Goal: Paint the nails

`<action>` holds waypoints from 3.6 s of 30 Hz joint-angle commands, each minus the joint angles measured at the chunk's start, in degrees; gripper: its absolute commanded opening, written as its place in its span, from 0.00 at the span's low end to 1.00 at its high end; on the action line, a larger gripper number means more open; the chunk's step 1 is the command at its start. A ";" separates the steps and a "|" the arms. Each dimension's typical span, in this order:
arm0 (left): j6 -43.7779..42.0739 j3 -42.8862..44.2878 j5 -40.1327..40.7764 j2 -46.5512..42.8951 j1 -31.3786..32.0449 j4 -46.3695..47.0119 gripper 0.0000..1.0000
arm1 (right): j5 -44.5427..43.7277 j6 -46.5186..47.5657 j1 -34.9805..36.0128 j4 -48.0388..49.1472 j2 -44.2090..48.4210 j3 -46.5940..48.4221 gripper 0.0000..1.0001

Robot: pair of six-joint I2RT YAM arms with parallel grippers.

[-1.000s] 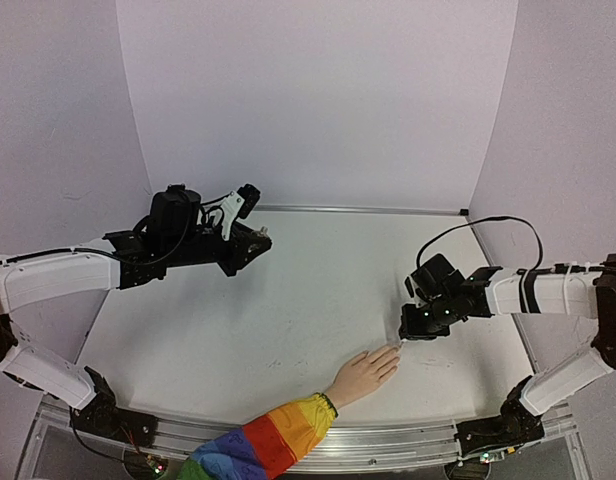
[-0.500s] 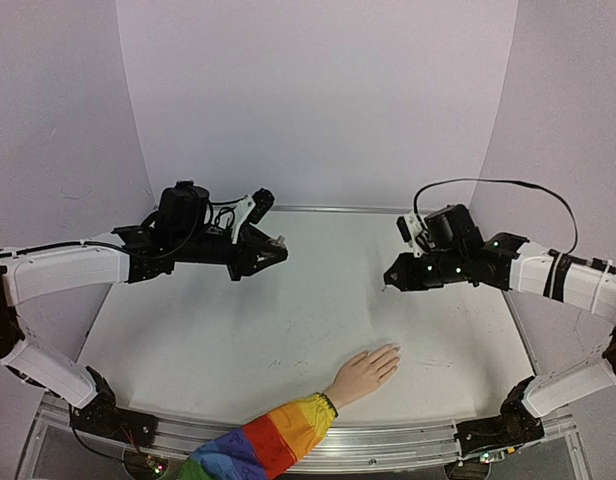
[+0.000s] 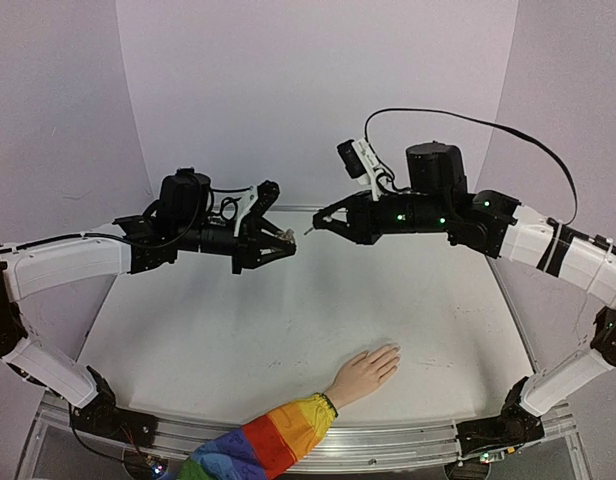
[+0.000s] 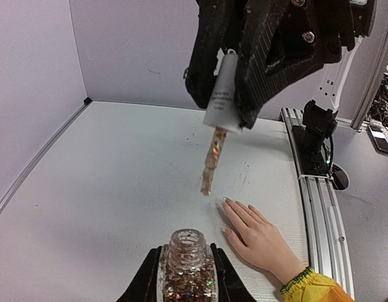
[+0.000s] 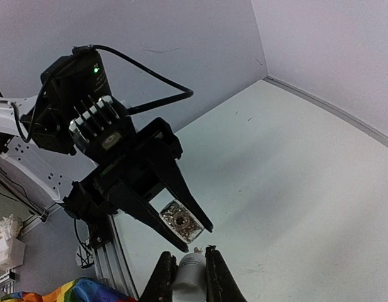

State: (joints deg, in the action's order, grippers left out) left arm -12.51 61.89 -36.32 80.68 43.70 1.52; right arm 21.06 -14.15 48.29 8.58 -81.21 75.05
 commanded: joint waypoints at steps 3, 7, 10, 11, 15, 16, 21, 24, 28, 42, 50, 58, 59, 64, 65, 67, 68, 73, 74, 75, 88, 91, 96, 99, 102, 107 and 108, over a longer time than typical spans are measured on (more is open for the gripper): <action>-2.51 1.61 -1.12 -1.86 -0.17 1.82 0.00 | 1.79 0.69 1.33 2.10 -1.90 4.33 0.00; -2.37 1.81 -1.56 -1.27 -0.11 1.82 0.00 | 0.95 0.38 1.82 2.14 -2.21 4.53 0.00; -2.39 1.94 -1.49 -0.99 -0.11 1.82 0.00 | -0.57 0.36 1.97 2.39 -1.10 3.91 0.00; -2.43 1.98 -1.58 -0.85 -0.11 1.79 0.00 | -0.66 0.35 1.92 2.36 -0.92 3.88 0.00; -2.49 2.40 -2.14 -0.30 -0.11 1.79 0.00 | 0.73 0.29 1.89 2.32 -1.99 4.86 0.00; -2.50 2.46 -2.34 -0.20 -0.12 1.77 0.00 | 0.74 0.20 1.94 2.32 -2.28 5.00 0.00; -2.49 2.44 -2.27 -0.08 -0.13 1.76 0.00 | 0.52 0.37 1.93 2.73 -2.38 4.97 0.00; -2.72 2.23 -2.18 -0.09 -0.11 1.73 0.00 | 0.87 0.53 1.89 3.23 -2.37 4.96 0.00; -2.86 2.19 -2.39 -0.13 -0.07 1.76 0.00 | 2.02 0.20 1.94 3.20 -3.39 5.53 0.00; -2.95 2.19 -1.89 0.19 -0.11 1.63 0.00 | 0.75 0.67 2.00 4.32 -1.55 4.01 0.00; -2.78 2.24 -1.83 0.05 -0.11 1.40 0.00 | 2.20 0.50 2.20 4.45 -2.03 4.22 0.00; -2.96 1.84 -1.67 -0.35 -0.15 1.30 0.00 | 2.98 0.37 2.49 5.40 -2.39 4.18 0.00; -3.08 1.88 -1.72 -0.35 -0.12 1.29 0.00 | 3.00 0.34 2.51 5.40 -2.64 4.22 0.00; -3.05 1.94 -1.79 -0.48 -0.13 1.28 0.00 | 3.16 -0.23 2.45 5.33 -3.78 4.23 0.00; -3.04 1.92 -1.75 -0.57 -0.11 1.29 0.00 | 2.97 -0.28 2.50 5.23 -3.87 4.22 0.00; -3.15 1.86 -1.76 -0.68 -0.11 1.23 0.00 | 2.57 -0.33 2.51 5.22 -3.91 4.02 0.00; -3.13 1.79 -1.86 -0.75 -0.11 1.21 0.00 | 2.44 -0.35 2.51 5.22 -3.95 4.05 0.00; -3.22 1.80 -1.99 -1.01 -0.11 1.21 0.00 | 2.74 -0.61 2.50 4.58 -5.34 5.16 0.00; -3.22 1.75 -2.00 -1.05 -0.13 1.21 0.00 | 3.02 -0.61 2.55 4.46 -5.62 5.38 0.00; -3.26 1.75 -2.00 -1.12 -0.16 1.21 0.00 | 3.22 -0.61 2.59 4.37 -5.97 5.47 0.00; -3.27 2.40 -3.93 -0.77 -0.11 1.19 0.00 | 5.59 -0.35 2.60 1.89 -9.28 7.61 0.00; -3.80 2.16 -4.17 -1.33 -0.11 1.12 0.00 | 7.69 -0.03 2.60 -0.64 -10.80 8.70 0.00; -4.83 1.92 -5.86 -2.58 -0.11 1.09 0.00 | 11.64 0.30 2.30 -3.76 -12.62 10.72 0.00; -6.18 1.87 -7.64 -3.36 0.00 1.06 0.00 | 18.69 1.12 1.01 -5.37 -14.30 12.65 0.00; -7.39 2.10 -9.67 -4.17 0.01 1.10 0.00 | 26.77 4.27 -0.94 -6.27 -15.12 12.93 0.00; -5.45 6.79 -9.77 -2.50 0.36 1.10 0.00 | 26.50 12.41 -1.33 -14.70 -19.57 16.42 0.00; -5.77 7.67 -8.39 -1.94 0.72 1.12 0.00 | 25.71 12.86 -1.33 -15.33 -20.24 16.79 0.00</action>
State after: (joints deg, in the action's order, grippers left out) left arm -18.11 61.98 -42.92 79.72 43.42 -2.07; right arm 44.23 -8.05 46.96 0.69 -97.32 89.27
